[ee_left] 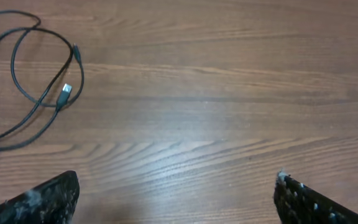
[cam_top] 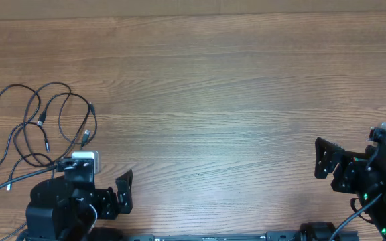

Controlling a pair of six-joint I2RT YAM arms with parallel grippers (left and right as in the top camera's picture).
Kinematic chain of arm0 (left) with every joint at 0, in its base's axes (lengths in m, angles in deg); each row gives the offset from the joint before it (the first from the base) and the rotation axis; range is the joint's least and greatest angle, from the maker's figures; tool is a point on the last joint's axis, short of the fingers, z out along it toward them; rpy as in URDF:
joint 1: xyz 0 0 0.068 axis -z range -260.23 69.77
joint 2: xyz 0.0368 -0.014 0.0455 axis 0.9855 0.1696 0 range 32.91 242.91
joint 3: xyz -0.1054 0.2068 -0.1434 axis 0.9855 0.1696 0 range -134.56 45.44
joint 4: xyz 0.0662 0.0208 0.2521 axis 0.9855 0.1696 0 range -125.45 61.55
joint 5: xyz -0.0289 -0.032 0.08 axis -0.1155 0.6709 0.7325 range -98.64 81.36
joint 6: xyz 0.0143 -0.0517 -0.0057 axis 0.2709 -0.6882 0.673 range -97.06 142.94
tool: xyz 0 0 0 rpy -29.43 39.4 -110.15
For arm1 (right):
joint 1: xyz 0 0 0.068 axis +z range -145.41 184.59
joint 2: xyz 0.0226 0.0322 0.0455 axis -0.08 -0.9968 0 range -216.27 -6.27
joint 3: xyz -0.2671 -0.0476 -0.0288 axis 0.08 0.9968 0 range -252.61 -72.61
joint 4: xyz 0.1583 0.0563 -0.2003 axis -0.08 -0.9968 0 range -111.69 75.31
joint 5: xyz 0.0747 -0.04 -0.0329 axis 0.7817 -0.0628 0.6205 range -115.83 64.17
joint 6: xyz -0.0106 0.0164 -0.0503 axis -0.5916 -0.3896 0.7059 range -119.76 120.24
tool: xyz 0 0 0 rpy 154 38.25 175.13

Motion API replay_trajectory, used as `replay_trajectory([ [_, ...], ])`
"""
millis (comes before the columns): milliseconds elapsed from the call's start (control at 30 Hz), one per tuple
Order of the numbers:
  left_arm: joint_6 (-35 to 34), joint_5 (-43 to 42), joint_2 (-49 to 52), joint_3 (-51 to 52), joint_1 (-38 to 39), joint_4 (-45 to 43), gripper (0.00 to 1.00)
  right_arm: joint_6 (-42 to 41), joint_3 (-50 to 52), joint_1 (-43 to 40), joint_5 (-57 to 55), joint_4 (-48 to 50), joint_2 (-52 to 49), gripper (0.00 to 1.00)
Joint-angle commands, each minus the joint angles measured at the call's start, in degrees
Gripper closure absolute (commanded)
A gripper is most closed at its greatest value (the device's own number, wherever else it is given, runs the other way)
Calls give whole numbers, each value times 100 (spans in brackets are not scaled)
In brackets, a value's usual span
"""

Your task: Untangle cables

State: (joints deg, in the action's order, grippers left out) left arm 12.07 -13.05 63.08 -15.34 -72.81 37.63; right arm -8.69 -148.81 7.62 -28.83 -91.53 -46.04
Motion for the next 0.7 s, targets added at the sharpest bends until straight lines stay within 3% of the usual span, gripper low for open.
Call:
replay_trajectory([
  [0,-96,55,9,44,17,52,0,22,9,-15,-52,-2,4,0],
  [667,-94,55,9,44,17,52,0,70,17,-15,-212,33,13,0],
])
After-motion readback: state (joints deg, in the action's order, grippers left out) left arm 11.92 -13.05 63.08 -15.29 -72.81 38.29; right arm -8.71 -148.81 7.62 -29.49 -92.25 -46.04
